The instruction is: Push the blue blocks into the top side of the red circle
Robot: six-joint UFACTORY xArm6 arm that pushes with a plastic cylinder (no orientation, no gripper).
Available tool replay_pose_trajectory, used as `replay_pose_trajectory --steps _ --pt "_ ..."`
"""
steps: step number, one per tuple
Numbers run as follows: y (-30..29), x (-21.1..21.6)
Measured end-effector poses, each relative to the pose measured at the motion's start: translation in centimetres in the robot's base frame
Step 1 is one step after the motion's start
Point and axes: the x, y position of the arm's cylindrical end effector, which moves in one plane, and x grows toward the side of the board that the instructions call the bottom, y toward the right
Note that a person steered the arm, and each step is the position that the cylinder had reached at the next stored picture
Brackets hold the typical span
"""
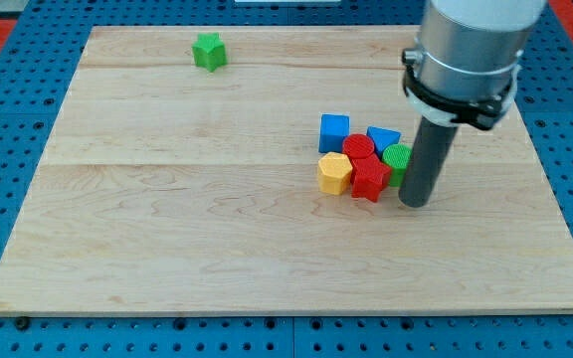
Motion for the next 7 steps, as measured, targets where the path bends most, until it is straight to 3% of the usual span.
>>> replay_pose_trajectory --steps 1,3,4,5,6,7 --pt "-1.9 4.2" --pt "-18.9 5.4" --pt "-24.6 1.8" --pt "-23.7 -6.5" --pt "-20.6 -11.7" --pt "-12.8 -17.1"
